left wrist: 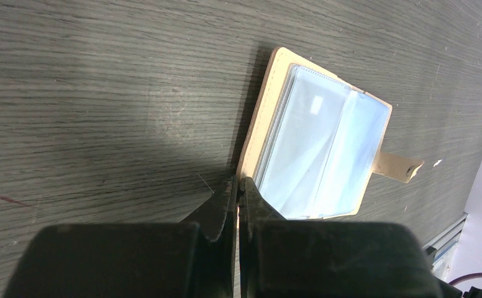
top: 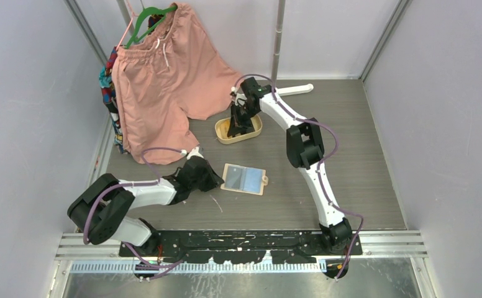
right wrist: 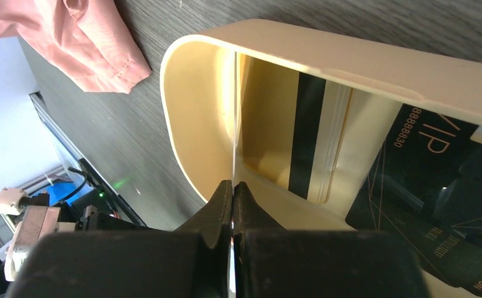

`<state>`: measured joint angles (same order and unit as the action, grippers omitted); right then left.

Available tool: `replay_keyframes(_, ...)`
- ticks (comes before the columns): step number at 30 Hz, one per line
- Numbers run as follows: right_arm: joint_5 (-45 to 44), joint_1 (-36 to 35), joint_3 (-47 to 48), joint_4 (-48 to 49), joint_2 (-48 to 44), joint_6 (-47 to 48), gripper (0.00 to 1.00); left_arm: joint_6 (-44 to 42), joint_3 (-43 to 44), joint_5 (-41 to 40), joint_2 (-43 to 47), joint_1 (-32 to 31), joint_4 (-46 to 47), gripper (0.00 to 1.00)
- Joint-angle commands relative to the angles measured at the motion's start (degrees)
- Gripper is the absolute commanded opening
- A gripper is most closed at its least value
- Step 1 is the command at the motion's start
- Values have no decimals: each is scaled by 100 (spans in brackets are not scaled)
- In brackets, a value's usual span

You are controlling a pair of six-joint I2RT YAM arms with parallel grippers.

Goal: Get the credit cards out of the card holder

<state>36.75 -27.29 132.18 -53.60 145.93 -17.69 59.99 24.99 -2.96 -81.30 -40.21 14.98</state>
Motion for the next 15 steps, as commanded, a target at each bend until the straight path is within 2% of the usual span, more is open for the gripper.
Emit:
replay_keyframes(1,120,-40,98,-52,-213,88,4,-150,-77,-192,105,42,-345,0)
replay_keyframes(3,114,-39,169,-60,-183,61,9,-147,-82,-196,115,41,-347,0)
replay_keyframes(5,71,-37,243,-74,-168,39,26,-143,-82,-196,126,39,-356,0)
replay_keyframes(8,16,-35,380,-128,-137,46,42,-138,-97,-196,131,39,-356,0)
replay_keyframes(12,-81,-39,576,-240,-94,64,53,-137,-91,-196,106,41,-349,0)
replay_keyframes(15,-160,-36,674,-277,-76,73,58,-141,-91,-187,101,37,-343,0)
